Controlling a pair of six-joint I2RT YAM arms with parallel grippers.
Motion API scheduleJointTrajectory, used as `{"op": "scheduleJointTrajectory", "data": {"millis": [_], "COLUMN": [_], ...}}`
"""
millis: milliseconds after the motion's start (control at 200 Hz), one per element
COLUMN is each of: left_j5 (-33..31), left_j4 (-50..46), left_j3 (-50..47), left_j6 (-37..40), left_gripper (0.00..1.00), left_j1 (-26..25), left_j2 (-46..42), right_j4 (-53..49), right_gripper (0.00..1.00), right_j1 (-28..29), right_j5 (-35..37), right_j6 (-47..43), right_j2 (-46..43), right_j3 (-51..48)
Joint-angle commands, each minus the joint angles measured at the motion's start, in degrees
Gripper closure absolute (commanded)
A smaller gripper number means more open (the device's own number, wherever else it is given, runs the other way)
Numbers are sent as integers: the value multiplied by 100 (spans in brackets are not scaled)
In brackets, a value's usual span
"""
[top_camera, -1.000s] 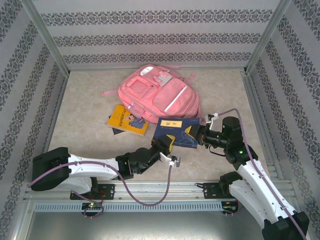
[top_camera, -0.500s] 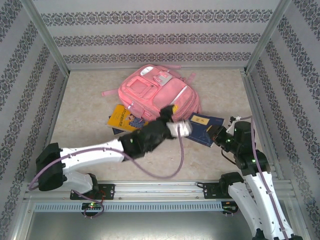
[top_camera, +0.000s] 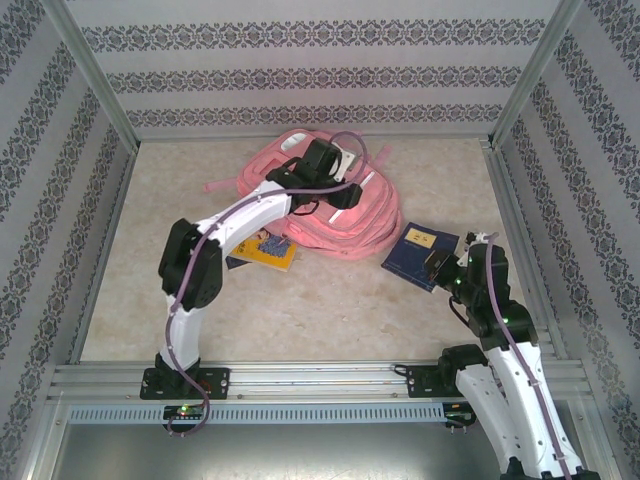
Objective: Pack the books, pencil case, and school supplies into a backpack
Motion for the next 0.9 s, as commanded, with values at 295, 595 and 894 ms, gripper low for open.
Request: {"op": "scheduleJointTrajectory", "data": {"millis": [295,595,894], "left_j5": [1356,1212,1528], "left_j4": [-445,-479,-1486], "left_j3": [882,1195,2257], "left_j6": [-644,-806,-752], "left_gripper": [56,71,100], "left_j1": [97,97,110], "left_j2": [926,1360,1069], "right_j4": [575,546,85], "right_gripper": [100,100,100], "right_j1": [-106,-130,-161], "right_j5": [-229,-250,558], "right_j6": [75,69,128], "right_j2": [85,103,-8], "right_j3": [-201,24,299]}}
